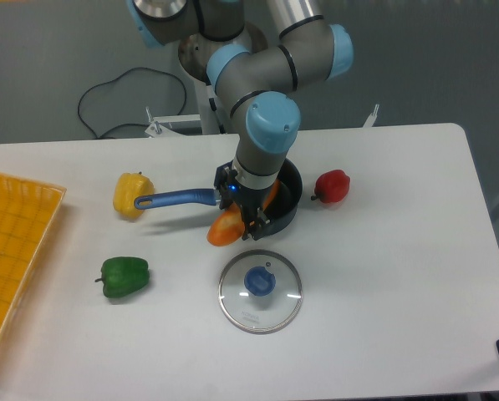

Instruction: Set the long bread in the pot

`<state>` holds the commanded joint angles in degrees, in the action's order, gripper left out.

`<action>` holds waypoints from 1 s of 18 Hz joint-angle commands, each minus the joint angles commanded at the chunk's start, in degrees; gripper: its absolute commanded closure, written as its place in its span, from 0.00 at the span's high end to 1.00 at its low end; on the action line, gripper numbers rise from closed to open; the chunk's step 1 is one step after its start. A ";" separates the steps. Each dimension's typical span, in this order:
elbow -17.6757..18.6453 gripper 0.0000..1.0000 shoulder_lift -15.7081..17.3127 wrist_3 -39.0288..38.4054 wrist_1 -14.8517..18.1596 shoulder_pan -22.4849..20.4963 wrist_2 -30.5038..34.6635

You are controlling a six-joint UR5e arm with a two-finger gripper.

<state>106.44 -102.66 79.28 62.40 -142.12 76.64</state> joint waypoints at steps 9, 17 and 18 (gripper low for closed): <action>-9.31 1.00 0.18 0.09 11.42 -1.14 0.35; -12.66 1.00 1.23 0.09 10.99 0.78 7.45; -12.66 1.00 1.14 0.09 10.90 1.66 9.73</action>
<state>93.78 -101.51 79.37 73.30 -140.46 86.37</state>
